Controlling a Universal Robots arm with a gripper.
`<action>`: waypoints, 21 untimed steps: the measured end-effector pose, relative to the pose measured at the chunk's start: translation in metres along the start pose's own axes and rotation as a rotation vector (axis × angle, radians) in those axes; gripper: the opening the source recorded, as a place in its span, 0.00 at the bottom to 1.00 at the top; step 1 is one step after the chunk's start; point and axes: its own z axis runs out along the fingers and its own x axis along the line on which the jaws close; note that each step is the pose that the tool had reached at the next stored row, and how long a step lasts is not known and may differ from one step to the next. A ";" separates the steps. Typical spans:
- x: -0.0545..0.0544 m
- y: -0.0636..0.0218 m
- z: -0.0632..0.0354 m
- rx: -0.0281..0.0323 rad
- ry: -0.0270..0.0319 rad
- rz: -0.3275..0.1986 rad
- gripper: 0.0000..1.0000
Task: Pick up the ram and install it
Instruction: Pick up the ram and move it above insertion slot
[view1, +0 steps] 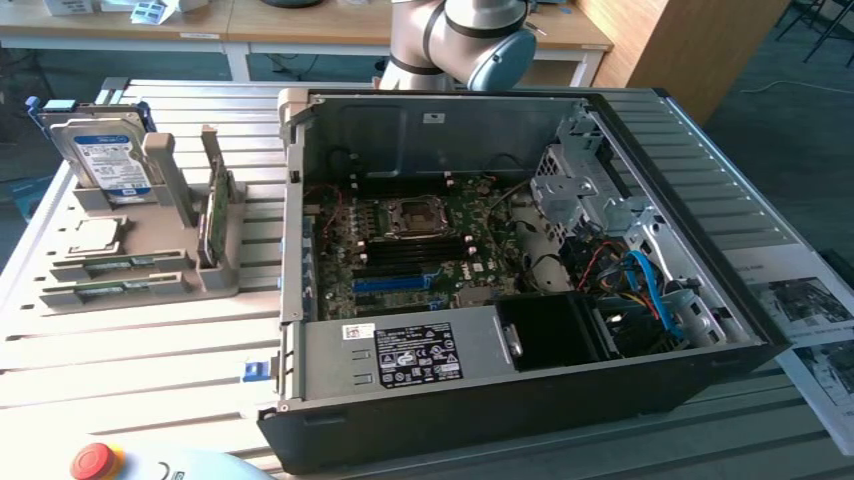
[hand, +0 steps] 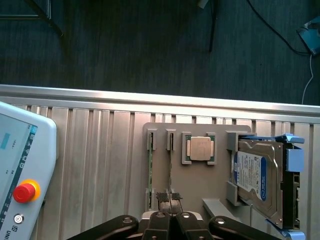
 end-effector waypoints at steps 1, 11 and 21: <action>0.000 0.0000 0.0000 0.0001 0.0000 0.000 0.10; 0.000 -0.0001 0.0034 0.0001 -0.0001 0.000 0.10; 0.000 -0.0009 0.0208 0.0000 0.0000 0.000 0.10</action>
